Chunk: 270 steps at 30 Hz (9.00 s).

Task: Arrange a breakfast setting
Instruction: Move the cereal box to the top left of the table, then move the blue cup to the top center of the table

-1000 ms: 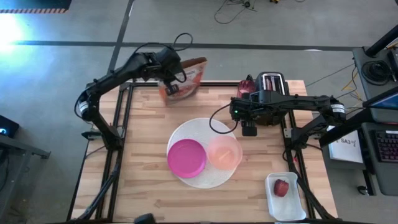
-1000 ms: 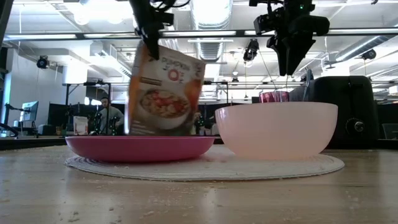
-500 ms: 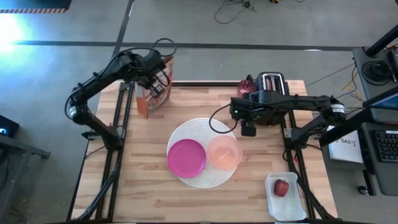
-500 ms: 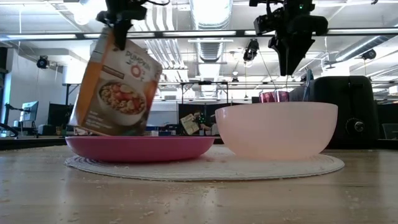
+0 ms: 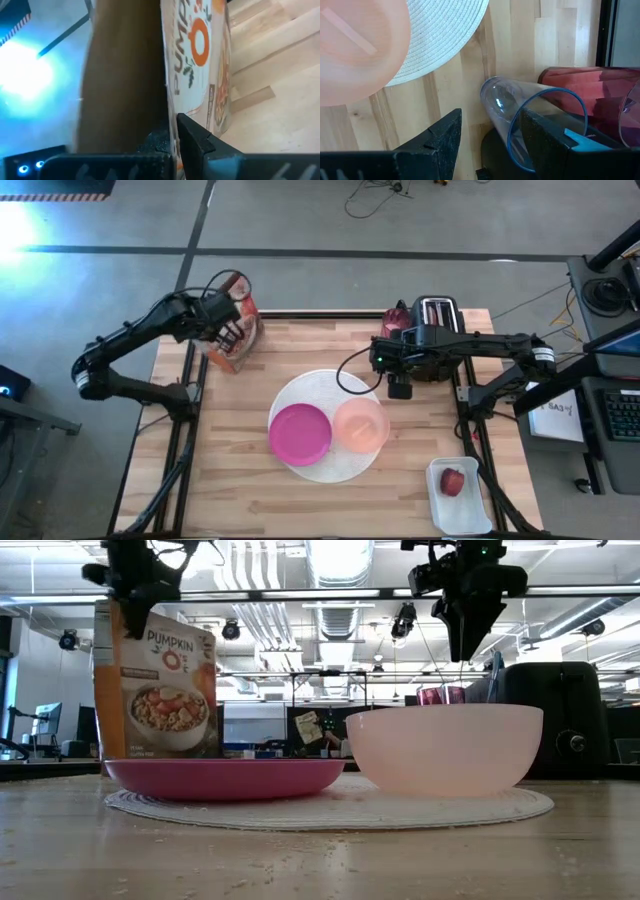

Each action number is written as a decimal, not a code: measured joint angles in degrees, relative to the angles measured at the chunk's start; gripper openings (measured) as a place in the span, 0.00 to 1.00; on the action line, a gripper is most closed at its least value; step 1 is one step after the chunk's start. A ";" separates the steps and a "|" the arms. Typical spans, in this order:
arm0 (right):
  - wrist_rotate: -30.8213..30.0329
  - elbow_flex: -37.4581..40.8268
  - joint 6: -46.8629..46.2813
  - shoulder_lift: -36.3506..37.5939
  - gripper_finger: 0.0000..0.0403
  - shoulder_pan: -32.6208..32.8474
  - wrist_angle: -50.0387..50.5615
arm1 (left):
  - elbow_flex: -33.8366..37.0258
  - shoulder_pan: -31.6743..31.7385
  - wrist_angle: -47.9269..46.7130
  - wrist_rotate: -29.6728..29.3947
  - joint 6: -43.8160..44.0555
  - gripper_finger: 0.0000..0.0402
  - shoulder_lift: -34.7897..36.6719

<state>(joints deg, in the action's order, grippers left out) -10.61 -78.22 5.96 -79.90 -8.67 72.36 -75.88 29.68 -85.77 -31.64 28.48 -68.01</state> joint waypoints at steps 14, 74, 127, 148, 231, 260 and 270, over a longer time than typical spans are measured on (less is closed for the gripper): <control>0.02 0.00 -4.52 0.00 0.48 0.02 0.11 | 3.21 -2.17 2.83 -3.57 5.14 0.00 8.11; 0.04 0.00 -25.73 -0.04 0.48 -1.03 6.51 | -8.19 -9.23 21.48 21.84 -15.23 0.32 2.16; 0.96 0.02 -29.29 -1.89 0.48 -13.41 2.91 | -3.17 -11.29 26.48 21.77 -22.67 0.32 -1.53; 6.57 -1.20 -29.38 -1.73 0.48 -13.26 2.14 | -3.17 -11.29 26.62 21.77 -22.38 0.32 -1.53; 10.61 -5.70 17.90 -13.41 0.02 -9.58 -26.38 | -3.17 -11.27 26.49 21.79 -23.32 0.32 -1.18; 5.47 -44.63 34.71 -42.65 0.02 -16.00 -8.96 | -3.17 -11.26 24.73 21.75 -23.49 0.32 1.82; 5.82 -52.12 33.90 -47.15 0.02 -18.49 -5.29 | -3.17 -11.26 24.17 21.75 -24.11 0.32 2.12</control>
<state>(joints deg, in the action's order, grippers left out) -4.79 -130.33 39.85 -127.05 -27.15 67.07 -79.05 18.41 -61.61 -9.89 4.38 -65.89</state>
